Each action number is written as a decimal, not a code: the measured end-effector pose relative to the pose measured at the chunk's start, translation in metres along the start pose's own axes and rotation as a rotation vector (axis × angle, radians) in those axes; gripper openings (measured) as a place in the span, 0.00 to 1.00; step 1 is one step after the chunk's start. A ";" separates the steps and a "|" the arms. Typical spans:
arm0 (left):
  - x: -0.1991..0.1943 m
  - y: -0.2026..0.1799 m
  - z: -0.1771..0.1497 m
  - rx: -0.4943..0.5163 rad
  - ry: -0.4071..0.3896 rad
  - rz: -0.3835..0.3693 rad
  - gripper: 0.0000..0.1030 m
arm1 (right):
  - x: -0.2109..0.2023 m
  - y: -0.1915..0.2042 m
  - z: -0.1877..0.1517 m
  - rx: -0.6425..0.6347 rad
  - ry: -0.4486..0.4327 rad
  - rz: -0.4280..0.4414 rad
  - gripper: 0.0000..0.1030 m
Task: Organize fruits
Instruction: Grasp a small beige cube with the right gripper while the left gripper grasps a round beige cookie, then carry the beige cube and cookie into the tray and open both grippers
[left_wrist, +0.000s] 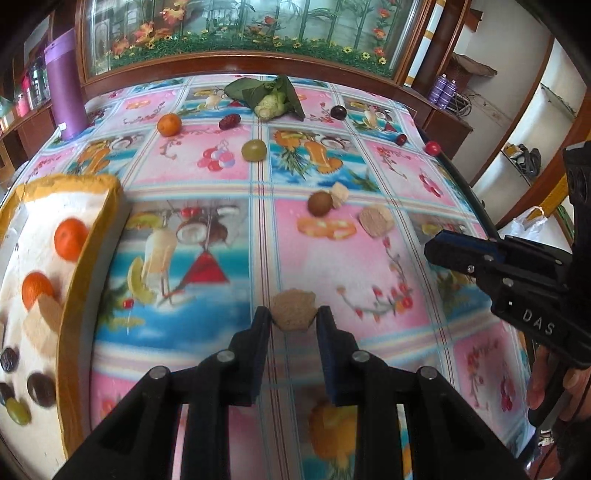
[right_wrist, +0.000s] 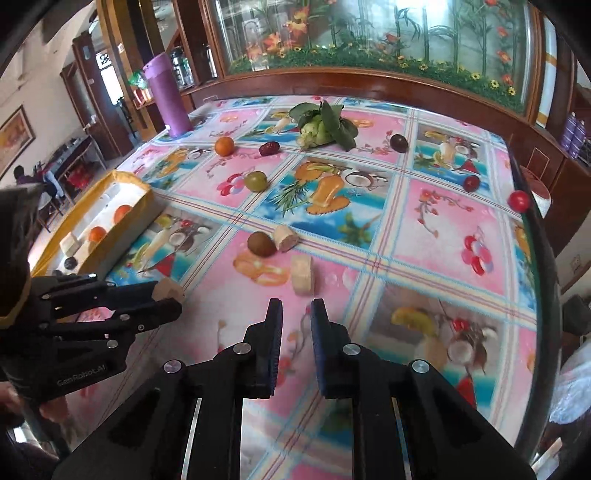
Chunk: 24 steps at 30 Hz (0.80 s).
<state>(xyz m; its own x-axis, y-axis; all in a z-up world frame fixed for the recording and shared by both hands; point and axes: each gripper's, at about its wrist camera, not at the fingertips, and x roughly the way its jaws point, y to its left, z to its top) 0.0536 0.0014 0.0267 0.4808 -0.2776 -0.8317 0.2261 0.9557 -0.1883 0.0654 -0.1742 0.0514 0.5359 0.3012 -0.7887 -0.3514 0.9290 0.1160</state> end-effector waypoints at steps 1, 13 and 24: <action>-0.002 0.001 -0.005 0.000 0.005 -0.001 0.28 | -0.002 0.002 -0.003 -0.003 0.006 -0.012 0.15; -0.026 0.025 -0.031 -0.026 0.009 0.024 0.28 | 0.054 0.015 0.023 0.016 0.004 -0.047 0.52; -0.032 0.044 -0.037 -0.059 0.000 -0.007 0.28 | 0.044 0.024 0.014 -0.001 0.022 -0.075 0.14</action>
<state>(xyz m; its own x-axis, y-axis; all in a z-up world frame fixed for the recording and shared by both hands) 0.0168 0.0564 0.0261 0.4793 -0.2843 -0.8303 0.1795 0.9578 -0.2244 0.0909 -0.1361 0.0279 0.5438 0.2264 -0.8081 -0.3115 0.9486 0.0561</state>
